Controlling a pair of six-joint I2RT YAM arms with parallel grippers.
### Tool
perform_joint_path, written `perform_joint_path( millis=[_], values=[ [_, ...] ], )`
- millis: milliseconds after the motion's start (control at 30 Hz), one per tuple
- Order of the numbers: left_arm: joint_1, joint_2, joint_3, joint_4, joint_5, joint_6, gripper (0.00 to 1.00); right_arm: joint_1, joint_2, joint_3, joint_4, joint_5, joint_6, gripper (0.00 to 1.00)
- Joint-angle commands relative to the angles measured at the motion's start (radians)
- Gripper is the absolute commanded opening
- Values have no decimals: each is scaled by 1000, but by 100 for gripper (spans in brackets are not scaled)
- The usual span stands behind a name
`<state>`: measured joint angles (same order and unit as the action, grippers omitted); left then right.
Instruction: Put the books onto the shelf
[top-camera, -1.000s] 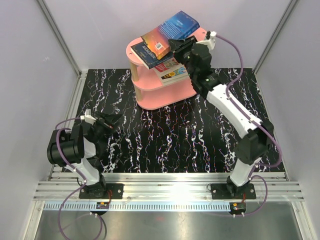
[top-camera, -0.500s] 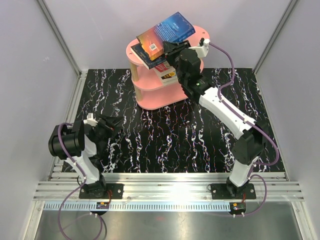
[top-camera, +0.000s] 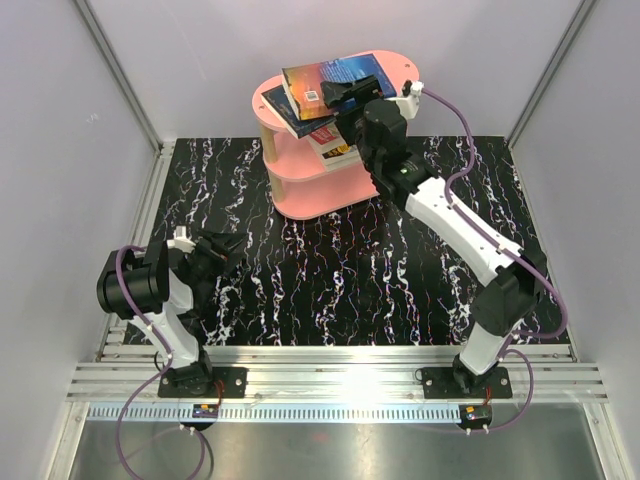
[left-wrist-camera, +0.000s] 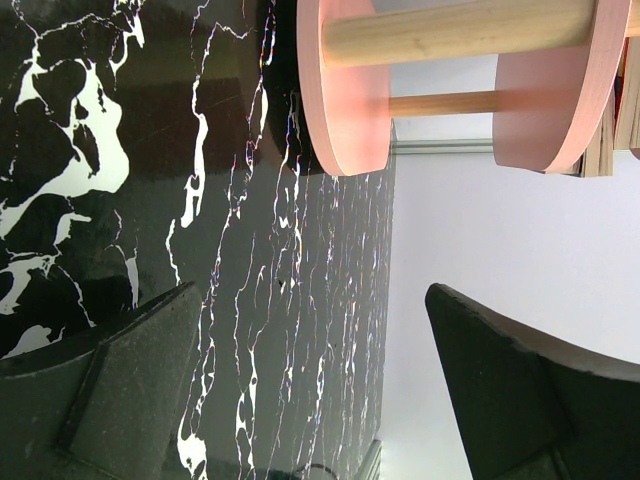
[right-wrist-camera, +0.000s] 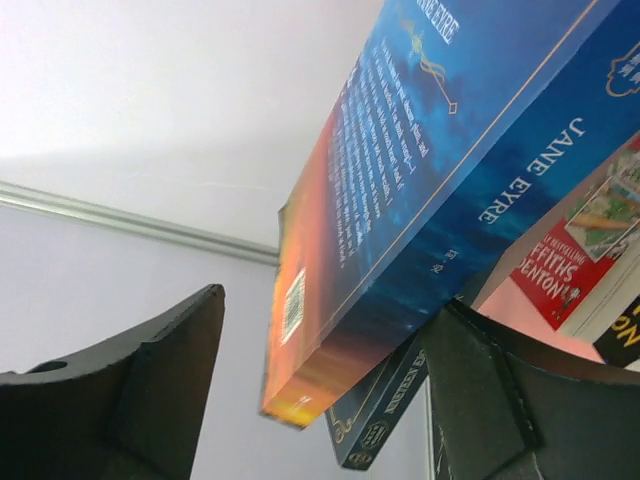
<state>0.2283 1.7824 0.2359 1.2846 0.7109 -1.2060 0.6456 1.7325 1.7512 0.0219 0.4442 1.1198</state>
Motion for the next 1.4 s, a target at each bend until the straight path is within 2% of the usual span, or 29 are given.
perform_joint_path(
  millis=[0, 67, 167, 233, 300, 333, 433, 500, 600, 800, 900, 1067, 1233, 1367],
  values=[
    [5, -11, 16, 380, 19, 0, 99, -18, -48, 126, -90, -131, 17, 88],
    [3, -14, 14, 380, 21, 2, 99, -47, -51, 140, -134, -183, 31, 90],
    [5, -12, 14, 380, 19, 0, 99, -79, -105, 68, -137, -261, 38, 91],
    [5, -8, 16, 381, 21, -3, 99, -110, -137, 51, -177, -356, 32, 93],
    [5, -2, 16, 380, 22, -4, 99, -156, -148, 54, -221, -473, 0, 100],
    [5, 2, 17, 380, 22, -3, 99, -170, -148, 62, -268, -513, -15, 100],
    [5, 8, 16, 380, 18, -3, 99, -236, -107, 97, -338, -694, -55, 100],
    [5, 14, 16, 380, 16, 0, 99, -261, -59, 96, -303, -847, -38, 100],
    [5, 15, 17, 380, 19, 2, 99, -273, -4, 103, -275, -971, -38, 100],
    [3, 17, 16, 378, 18, 13, 99, -273, -57, -18, -238, -952, -72, 99],
    [2, 29, 20, 380, 16, 13, 99, -282, -80, -36, -250, -931, -92, 95],
    [-10, 43, 28, 380, 9, 16, 99, -293, -103, 4, -281, -898, -123, 73],
    [-11, 48, 29, 380, 9, 19, 99, -297, -125, 40, -316, -843, -143, 74],
    [-17, 52, 34, 380, 5, 19, 99, -302, -104, 74, -336, -808, -172, 80]
  ],
)
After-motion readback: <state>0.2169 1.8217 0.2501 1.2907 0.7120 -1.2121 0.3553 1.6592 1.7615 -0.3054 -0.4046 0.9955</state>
